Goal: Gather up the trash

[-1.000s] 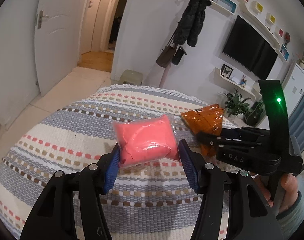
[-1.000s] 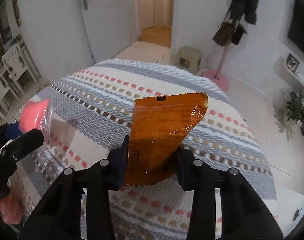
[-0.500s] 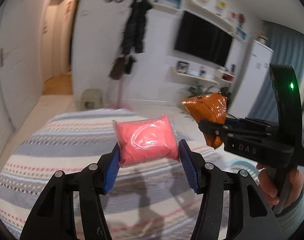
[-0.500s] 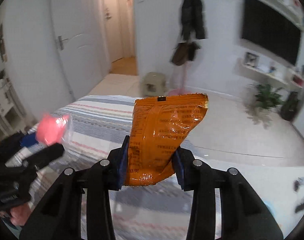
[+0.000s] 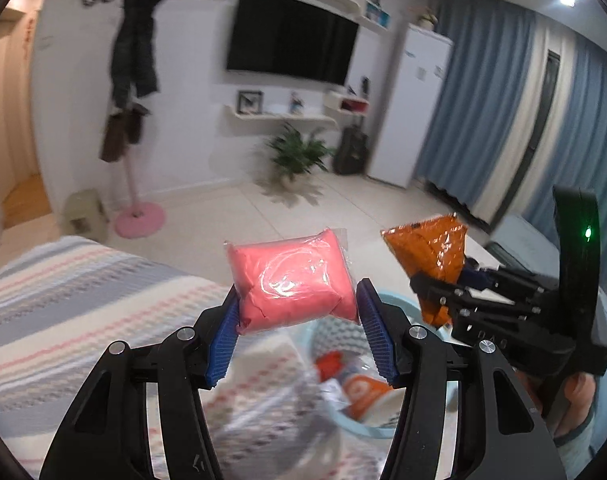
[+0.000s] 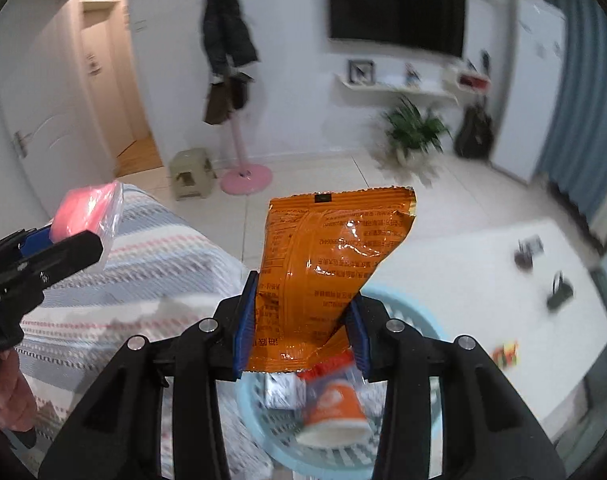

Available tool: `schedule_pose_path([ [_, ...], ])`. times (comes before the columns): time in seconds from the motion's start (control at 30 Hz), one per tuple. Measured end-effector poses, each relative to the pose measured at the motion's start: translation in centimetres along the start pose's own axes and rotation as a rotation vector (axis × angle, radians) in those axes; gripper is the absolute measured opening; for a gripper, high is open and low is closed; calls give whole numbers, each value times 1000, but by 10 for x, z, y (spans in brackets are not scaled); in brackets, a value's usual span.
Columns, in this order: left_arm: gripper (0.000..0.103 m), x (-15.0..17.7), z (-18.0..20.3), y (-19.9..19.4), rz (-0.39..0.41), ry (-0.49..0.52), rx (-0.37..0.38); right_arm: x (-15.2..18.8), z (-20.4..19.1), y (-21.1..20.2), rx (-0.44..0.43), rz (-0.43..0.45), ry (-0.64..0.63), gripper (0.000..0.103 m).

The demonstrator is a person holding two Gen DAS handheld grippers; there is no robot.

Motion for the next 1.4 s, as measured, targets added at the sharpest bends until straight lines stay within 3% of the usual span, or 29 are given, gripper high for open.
schedule_pose_path([
  [0.1, 55, 13, 15, 31, -81, -4, 66, 30, 32, 10, 9, -70, 58, 38],
  [0.17, 55, 18, 16, 50, -134, -20, 114, 48, 33, 26, 16, -123, 82, 41],
  [0.37, 58, 43, 28, 93, -243, 4, 141, 90, 52, 50, 28, -228, 139, 42],
  [0.53, 67, 48, 29, 106, -258, 4, 132, 94, 62, 58, 40, -238, 166, 60],
  [0.63, 76, 45, 27, 101, -244, -8, 125, 96, 70, 56, 50, -239, 194, 67],
  [0.97, 78, 44, 16, 57, -173, -38, 96, 95, 82, 36, 50, -204, 248, 71],
  [1.2, 83, 38, 15, -8, -31, -11, 13, 74, 41, -11, 47, -77, 159, 71],
  [1.4, 95, 45, 7, -64, 76, -4, -95, 62, -5, -59, 31, 62, 123, 71],
])
Point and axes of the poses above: each gripper's, at about its wrist camera, not at the fingertips, and y roughly the way its jaws point, z to its right, x to its underside, the point moved 1 cm from there along y, roughly the way its jaws point, and after that the axes turned 6 degrees about x, right-handed, at the moved point
